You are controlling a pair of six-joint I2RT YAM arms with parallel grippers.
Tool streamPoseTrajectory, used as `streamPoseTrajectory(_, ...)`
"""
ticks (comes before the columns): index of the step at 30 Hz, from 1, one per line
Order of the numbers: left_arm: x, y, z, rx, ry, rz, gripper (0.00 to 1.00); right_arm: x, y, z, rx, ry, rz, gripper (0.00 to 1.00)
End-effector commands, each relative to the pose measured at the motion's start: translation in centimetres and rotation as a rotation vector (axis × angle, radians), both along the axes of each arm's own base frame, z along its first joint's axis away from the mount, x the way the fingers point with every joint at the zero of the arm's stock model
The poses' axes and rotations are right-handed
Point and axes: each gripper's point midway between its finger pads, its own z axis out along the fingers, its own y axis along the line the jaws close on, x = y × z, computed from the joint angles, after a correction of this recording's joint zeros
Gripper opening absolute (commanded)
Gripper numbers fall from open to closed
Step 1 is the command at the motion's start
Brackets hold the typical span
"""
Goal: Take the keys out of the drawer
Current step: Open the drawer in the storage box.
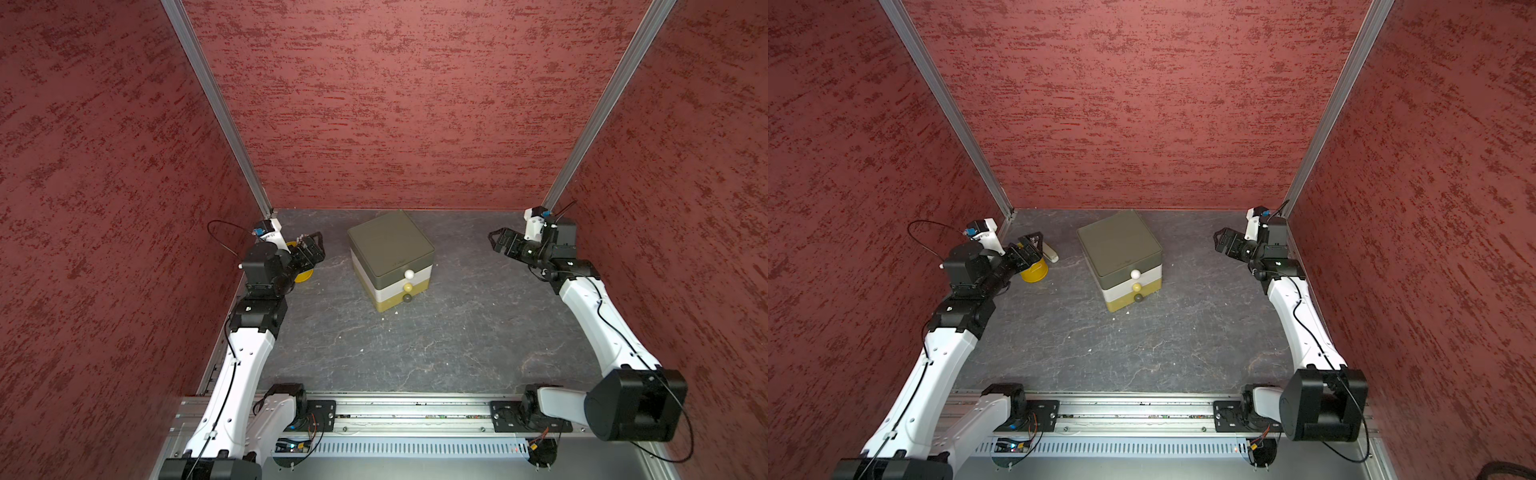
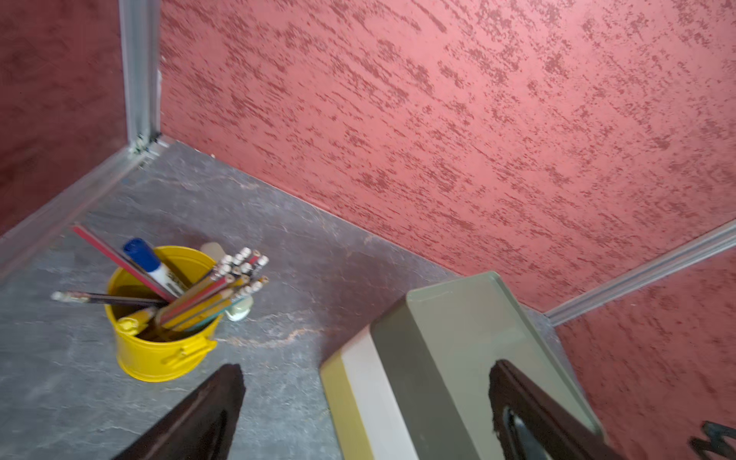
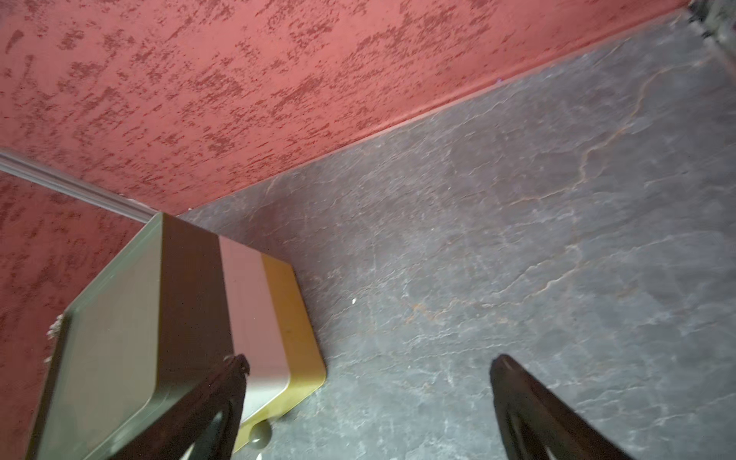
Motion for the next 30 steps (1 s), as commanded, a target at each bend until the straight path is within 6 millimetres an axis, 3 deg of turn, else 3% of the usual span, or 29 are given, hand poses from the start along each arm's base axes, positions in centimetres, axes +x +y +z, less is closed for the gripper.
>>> streamPoseTrajectory(1, -0.8, -2.7, 0.2, -0.069, 0.057, -0.104, 1.0, -1.1, 2.0, 2.2, 0.137, 0.019, 0.07, 0.98)
streamPoseTrajectory(13, -1.3, -11.1, 1.3, -0.122, 0.137, -0.423, 1.0, -2.4, 5.1, 4.9, 0.353, 0.051, 0.176, 0.98)
streamPoseTrajectory(21, -1.3, -13.5, 0.6, -0.14, 0.249, -0.512, 1.0, -4.0, 6.8, 5.3, 0.425, 0.098, 0.212, 0.98)
streamPoseTrajectory(30, -1.3, -16.8, 0.0, -0.134, 0.338, -0.615, 1.0, -6.9, 10.1, 3.5, 0.451, 0.194, 0.277, 0.99)
